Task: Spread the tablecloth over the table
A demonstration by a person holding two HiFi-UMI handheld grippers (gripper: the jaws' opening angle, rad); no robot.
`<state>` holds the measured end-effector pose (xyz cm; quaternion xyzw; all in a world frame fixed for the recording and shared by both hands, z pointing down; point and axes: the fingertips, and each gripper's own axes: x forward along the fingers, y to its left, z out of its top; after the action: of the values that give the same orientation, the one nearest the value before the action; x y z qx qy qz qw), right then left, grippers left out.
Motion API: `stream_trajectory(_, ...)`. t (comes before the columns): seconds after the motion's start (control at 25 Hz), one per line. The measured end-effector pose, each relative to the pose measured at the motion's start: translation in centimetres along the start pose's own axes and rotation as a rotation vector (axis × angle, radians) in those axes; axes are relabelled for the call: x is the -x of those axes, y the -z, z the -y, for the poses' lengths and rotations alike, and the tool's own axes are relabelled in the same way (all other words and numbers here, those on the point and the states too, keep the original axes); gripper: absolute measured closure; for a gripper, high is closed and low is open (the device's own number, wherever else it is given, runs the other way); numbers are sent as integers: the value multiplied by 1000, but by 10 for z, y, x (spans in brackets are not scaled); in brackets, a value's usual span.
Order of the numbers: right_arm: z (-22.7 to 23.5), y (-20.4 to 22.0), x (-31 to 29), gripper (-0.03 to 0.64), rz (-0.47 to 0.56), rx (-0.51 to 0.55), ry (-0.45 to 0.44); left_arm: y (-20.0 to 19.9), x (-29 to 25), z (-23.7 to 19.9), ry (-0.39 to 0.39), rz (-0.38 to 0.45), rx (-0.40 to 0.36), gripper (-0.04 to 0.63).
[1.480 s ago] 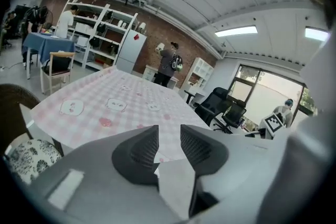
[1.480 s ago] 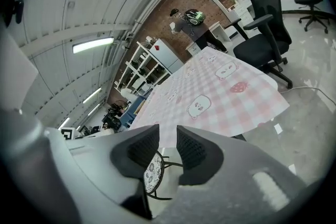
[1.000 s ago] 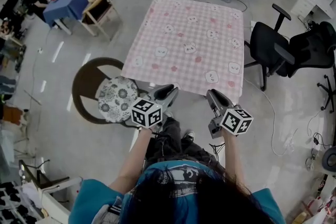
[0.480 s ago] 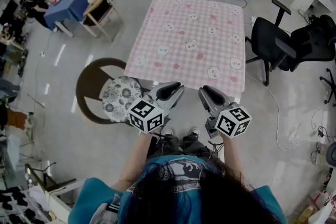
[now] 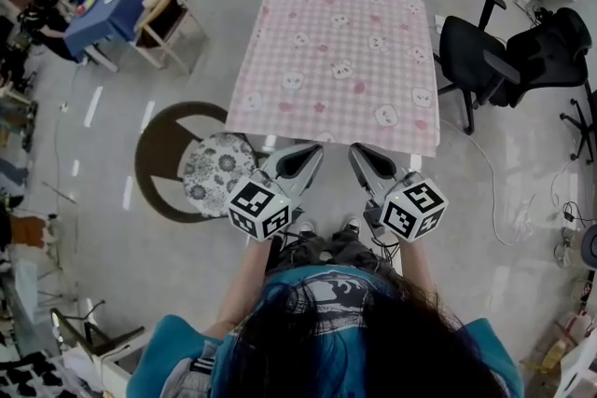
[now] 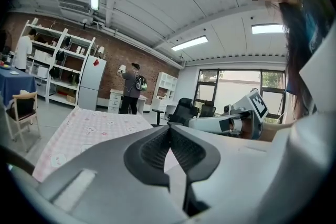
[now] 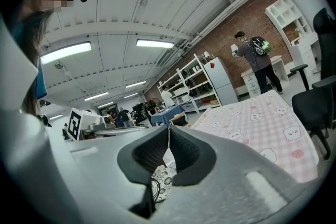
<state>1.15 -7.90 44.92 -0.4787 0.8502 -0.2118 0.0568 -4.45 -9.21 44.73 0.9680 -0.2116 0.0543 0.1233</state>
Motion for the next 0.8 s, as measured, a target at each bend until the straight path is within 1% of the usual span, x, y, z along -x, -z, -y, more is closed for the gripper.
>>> stream_trajectory(0.12, -14, -3, -5, 624, 14, 65, 4, -5, 8, -4, 20, 14, -8, 583)
stream_trajectory(0.2, -22, -3, -9, 624, 19, 89, 3, -8, 14, -7, 27, 15, -35, 583)
stream_trajectory(0.32, -27, -3, -12, 623, 24, 108, 12, -12, 17, -10, 40, 19, -63, 583)
stream_trajectory(0.48, -25, -6, -13, 617, 30, 121, 28, -17, 17, -12, 66, 35, -57, 583)
stream_trajectory(0.64, -24, -8, -19, 617, 30, 129, 39, -19, 18, -15, 79, 31, -74, 583)
stream_trajectory(0.8, -24, -7, -24, 617, 26, 139, 46, -20, 17, -19, 89, 37, -73, 583)
